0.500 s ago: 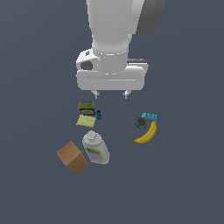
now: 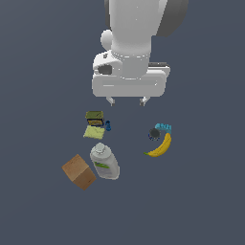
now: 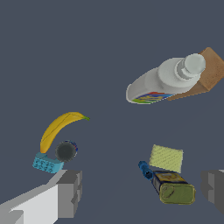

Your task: Pick up a designated object from a clutter of objects.

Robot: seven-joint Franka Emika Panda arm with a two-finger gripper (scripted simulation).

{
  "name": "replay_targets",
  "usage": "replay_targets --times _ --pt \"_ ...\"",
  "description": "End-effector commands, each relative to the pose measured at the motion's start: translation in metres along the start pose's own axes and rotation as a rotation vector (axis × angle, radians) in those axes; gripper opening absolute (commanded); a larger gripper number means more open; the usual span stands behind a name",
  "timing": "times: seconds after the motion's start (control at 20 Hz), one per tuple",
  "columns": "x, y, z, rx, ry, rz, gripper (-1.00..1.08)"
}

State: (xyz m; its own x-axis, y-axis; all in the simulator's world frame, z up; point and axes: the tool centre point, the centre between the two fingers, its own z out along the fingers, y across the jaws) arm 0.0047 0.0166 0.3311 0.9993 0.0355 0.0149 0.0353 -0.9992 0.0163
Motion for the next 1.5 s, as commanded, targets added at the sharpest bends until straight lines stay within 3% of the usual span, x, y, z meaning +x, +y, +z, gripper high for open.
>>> replay_targets --times 0.0,0.65,1.45 --pt "-0.001 -0.003 -0.001 -0.004 -0.001 -0.009 1.0" --pt "-0.005 0.007 0.024 0.001 -0.002 -0.069 1.0" --pt "-0.04 0.046 0.121 0.017 -0.005 -0.333 1.0"
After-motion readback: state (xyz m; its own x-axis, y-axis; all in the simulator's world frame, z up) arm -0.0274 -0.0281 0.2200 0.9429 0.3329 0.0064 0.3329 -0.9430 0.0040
